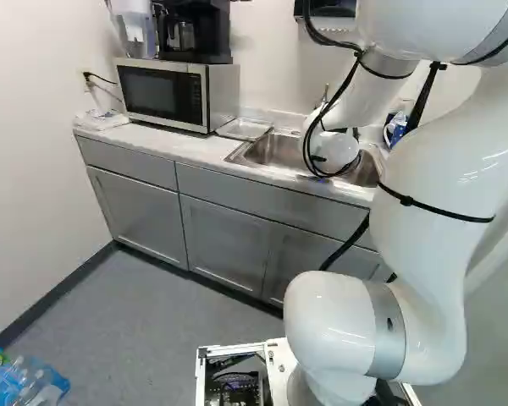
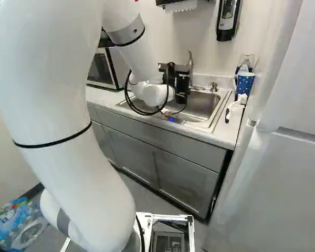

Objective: Rinse the cup and place it in the tray

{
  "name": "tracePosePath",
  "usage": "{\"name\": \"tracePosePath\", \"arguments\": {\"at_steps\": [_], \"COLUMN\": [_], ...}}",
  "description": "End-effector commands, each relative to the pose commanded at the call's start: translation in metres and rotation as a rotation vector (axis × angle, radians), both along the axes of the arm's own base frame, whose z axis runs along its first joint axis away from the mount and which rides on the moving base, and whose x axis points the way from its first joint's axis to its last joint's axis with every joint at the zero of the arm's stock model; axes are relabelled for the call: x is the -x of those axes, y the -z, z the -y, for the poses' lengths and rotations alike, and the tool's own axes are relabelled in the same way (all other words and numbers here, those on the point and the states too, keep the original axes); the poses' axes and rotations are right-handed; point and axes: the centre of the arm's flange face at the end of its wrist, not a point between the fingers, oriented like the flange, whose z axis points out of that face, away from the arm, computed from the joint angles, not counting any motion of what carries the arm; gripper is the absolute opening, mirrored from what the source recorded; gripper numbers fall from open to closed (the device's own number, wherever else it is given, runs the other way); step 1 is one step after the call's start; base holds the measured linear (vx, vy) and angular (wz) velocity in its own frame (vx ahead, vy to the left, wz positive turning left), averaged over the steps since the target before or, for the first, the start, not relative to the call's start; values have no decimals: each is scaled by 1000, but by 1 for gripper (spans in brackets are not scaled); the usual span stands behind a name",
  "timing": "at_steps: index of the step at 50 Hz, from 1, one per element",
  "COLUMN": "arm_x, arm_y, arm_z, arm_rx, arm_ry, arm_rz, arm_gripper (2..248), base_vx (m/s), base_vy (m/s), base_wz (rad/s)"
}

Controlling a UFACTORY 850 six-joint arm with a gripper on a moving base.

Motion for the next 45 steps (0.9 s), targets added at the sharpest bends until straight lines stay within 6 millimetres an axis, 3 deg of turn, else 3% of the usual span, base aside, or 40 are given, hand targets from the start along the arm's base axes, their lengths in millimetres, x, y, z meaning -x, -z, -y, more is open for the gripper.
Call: {"name": "tracePosePath", "arguments": {"at_steps": [45], "arm_x": [0], "arm_y": [0], "arm_z": [0], "arm_rx": [0], "arm_ry": [0], "arm_rz": [0], "arm_gripper": [122], "base_vx": [0], "base_vy": [0], "base_wz": [0]}}
